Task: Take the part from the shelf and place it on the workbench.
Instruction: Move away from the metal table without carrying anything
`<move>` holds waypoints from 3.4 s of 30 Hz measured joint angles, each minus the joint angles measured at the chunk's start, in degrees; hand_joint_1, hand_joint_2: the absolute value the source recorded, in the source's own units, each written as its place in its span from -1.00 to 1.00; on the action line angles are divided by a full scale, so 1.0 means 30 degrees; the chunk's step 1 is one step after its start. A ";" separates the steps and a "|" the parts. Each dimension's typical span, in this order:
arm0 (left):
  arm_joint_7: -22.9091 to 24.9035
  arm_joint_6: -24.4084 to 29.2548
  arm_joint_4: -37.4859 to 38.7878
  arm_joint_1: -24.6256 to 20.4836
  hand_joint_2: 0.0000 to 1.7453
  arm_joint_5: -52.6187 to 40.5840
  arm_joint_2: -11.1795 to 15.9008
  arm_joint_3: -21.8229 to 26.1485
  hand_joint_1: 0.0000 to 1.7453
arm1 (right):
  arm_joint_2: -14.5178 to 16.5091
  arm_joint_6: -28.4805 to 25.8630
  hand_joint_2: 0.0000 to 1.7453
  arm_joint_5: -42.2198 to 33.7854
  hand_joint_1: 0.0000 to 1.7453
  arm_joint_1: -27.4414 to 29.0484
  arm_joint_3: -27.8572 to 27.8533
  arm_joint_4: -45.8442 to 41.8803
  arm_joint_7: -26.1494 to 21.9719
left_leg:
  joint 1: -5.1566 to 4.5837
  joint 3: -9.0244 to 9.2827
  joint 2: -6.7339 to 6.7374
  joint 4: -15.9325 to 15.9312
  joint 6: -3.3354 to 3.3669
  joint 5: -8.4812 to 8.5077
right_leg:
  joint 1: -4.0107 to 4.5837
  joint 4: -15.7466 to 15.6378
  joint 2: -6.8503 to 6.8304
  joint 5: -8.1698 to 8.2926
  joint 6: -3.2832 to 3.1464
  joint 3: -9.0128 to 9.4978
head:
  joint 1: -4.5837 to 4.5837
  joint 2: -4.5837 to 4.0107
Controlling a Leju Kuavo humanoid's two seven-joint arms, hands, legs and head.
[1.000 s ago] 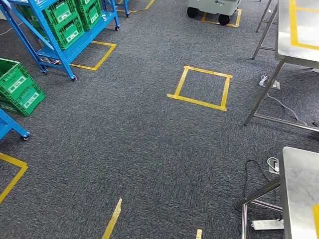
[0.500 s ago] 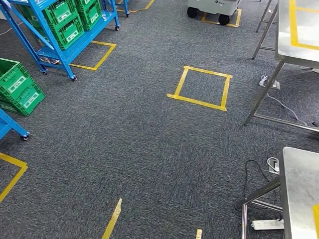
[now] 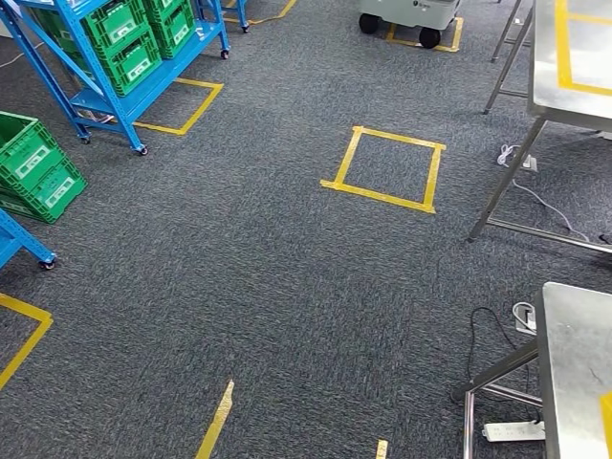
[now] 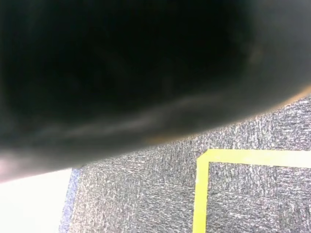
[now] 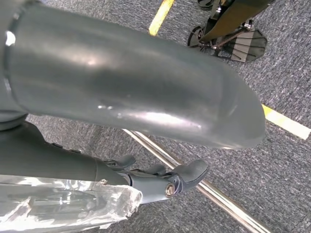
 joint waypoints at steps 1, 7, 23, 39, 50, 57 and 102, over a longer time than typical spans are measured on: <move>0.0000 0.0000 0.0000 0.0000 -1.00 0.0000 0.0000 0.0000 -1.00 | 0.0000 0.0002 -1.00 0.0000 -1.00 0.0000 0.0000 0.0000 0.0000 | 0.0000 0.0000 0.0000 0.0000 0.0000 0.0000 | 0.0000 0.0000 0.0000 0.0000 0.0000 0.0000 | 0.0000 0.0000; 0.0000 0.0000 0.0000 0.0000 -1.00 0.0000 0.0000 0.0000 -1.00 | 0.0000 0.0002 -1.00 0.0000 -1.00 0.0000 0.0000 0.0005 0.0000 | 0.0000 0.0000 0.0000 0.0000 0.0000 0.0000 | 0.0000 0.0000 0.0000 0.0000 0.0000 0.0001 | 0.0000 0.0000; 0.0411 -0.0002 0.0000 0.0001 -1.00 0.0056 0.0000 0.0005 -1.00 | -0.0007 -0.1331 -1.00 0.0000 -1.00 0.0077 0.0451 0.0064 0.0776 | -0.0044 -0.0001 -0.0001 0.0030 0.0016 -0.0009 | -0.0047 -0.0031 -0.0005 0.0032 0.0053 0.0004 | -0.0004 0.0000; 0.0852 0.0042 0.0000 0.0027 -1.00 0.0359 -0.0051 0.0224 -1.00 | -0.0129 -0.2738 -1.00 0.0000 -1.00 0.0258 0.2477 0.0554 0.0645 | 0.0080 0.0357 -0.0496 -0.0687 0.0551 0.0339 | -0.0291 0.4700 -0.0073 -0.2082 0.0817 -0.2418 | 0.0135 0.0000; 0.0852 0.0049 0.0000 0.0022 -1.00 0.0352 -0.0042 0.0368 -1.00 | -0.0180 -0.2694 -1.00 -0.0009 -1.00 0.0363 0.2563 0.0572 0.0570 | 0.0413 0.0195 -0.2007 -0.0238 -0.0488 -0.0109 | -0.0497 -0.0229 0.0924 0.0168 0.0382 0.0114 | 0.0135 0.0000; 0.0800 0.0009 0.0000 -0.0069 -1.00 0.0144 -0.0049 0.0619 -1.00 | -0.0157 -0.2253 -1.00 0.0000 -1.00 0.0478 0.2566 0.0377 0.0319 | 0.0303 -0.2696 0.0136 0.4505 -0.0501 -0.1176 | -0.0163 -0.0320 -0.1137 -0.0269 -0.0159 0.0626 | -0.0051 0.0000; 0.1222 0.0260 0.0051 -0.0070 -1.00 0.0956 -0.0095 0.0204 -1.00 | -0.0022 -0.2364 -1.00 0.0000 -1.00 0.0974 0.4596 -0.0166 0.0368 | 0.0146 -0.0755 -0.0542 -0.0303 0.0552 0.1191 | -0.0327 0.4840 -0.0090 -0.2603 0.1028 -0.1754 | 0.0167 0.0000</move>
